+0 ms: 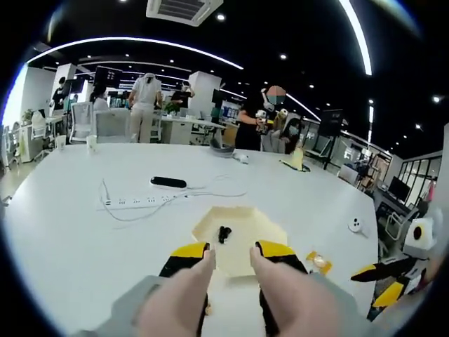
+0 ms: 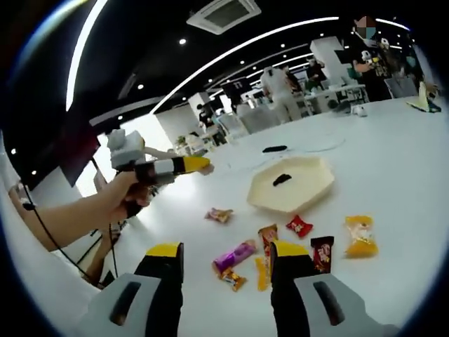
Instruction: Place the target food into the container with the food tongs after gripping and lifting it, then release it inside without dropping or visibly crushing the food.
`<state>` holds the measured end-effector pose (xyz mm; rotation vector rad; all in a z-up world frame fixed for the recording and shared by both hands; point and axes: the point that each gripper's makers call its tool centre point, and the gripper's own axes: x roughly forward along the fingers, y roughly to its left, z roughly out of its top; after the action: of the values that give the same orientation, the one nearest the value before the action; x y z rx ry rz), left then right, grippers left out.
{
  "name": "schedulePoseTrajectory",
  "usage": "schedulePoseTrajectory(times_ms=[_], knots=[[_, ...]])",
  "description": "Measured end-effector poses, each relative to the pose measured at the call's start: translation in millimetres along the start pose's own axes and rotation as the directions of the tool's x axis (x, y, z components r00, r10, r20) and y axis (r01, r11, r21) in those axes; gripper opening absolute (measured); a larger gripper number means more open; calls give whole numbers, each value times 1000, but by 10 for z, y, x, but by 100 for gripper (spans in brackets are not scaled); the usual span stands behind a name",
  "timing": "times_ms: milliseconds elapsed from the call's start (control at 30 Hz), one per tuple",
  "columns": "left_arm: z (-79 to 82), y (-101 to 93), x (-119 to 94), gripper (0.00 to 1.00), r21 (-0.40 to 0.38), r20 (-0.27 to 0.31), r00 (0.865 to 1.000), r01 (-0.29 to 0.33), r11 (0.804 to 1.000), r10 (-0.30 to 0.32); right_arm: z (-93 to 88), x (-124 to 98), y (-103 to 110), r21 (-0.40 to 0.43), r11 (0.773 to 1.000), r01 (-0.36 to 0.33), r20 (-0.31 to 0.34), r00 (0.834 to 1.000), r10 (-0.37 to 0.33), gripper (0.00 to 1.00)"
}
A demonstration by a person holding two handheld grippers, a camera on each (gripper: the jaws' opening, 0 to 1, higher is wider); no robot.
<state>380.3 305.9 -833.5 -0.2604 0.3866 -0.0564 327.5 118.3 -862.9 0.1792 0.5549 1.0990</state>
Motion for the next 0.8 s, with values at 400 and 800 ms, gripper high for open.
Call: schedulePoseTrajectory(times_ms=[400, 800], knots=[[-175, 203, -355, 25, -19, 31, 999, -42, 999, 42, -76, -72, 129, -37, 999, 10, -38, 999, -12, 53], [-405, 93, -677, 25, 96, 26, 999, 28, 995, -31, -126, -52, 263, -97, 995, -10, -56, 998, 5, 53]])
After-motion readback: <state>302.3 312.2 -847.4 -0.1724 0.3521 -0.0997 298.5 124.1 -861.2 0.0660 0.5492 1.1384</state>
